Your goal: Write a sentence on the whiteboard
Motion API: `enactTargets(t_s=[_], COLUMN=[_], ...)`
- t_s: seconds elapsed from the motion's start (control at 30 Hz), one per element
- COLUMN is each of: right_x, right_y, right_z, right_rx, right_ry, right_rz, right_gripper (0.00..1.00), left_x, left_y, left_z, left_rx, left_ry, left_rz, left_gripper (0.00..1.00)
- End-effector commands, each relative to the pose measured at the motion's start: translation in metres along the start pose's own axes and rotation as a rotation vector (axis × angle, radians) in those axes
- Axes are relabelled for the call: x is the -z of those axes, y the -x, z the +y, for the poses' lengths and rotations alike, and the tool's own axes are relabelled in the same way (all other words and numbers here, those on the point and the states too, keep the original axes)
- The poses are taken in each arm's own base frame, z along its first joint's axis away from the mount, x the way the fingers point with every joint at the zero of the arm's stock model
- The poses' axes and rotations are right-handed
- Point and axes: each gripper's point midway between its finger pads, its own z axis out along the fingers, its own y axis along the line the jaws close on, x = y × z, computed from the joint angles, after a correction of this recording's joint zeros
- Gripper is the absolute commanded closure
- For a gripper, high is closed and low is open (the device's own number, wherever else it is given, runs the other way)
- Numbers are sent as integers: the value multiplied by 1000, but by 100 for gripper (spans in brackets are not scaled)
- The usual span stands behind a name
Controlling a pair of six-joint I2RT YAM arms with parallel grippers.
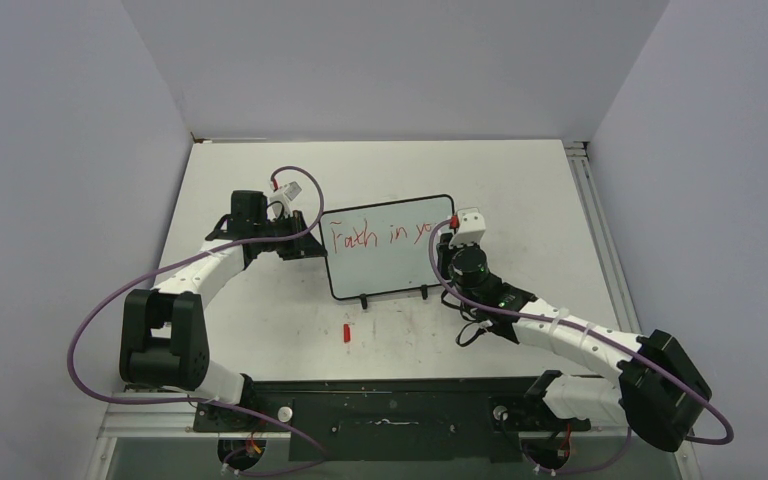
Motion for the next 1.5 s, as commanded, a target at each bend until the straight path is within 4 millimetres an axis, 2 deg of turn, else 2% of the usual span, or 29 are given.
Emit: enactTargets(t_s=[0.0,0.13,0.4,0.63,0.83,1.27,1.47], right_x=[-5,-3,4,8,9,-1,-5], right_y=[27,21,-4,-12,-6,23,30], right_z=[6,4,-3,-9,-12,-12,-11], right_rx=[-30,-42,-66,-73,-65,-41,-42], right_ry=[13,12,0,-15,-33,-49,-44], right_rz=[-68,-55,-5,11,-3,-60,-70], right_gripper=[95,95,95,95,95,95,95], left_x=[8,9,9,9,10,9,9], left_y=[18,18,18,19,19,18,19], left_z=[-14,-15,-15,-16,-17,-16,-16], left_rx=[-52,-55,-52,-55,-57,-55,-56], left_ry=[-12,-13,-15,-18,-18,-17,-17], left_rz=[-45,-47,-47,-49,-51,-49,-50], left_gripper=[95,95,95,95,95,95,95])
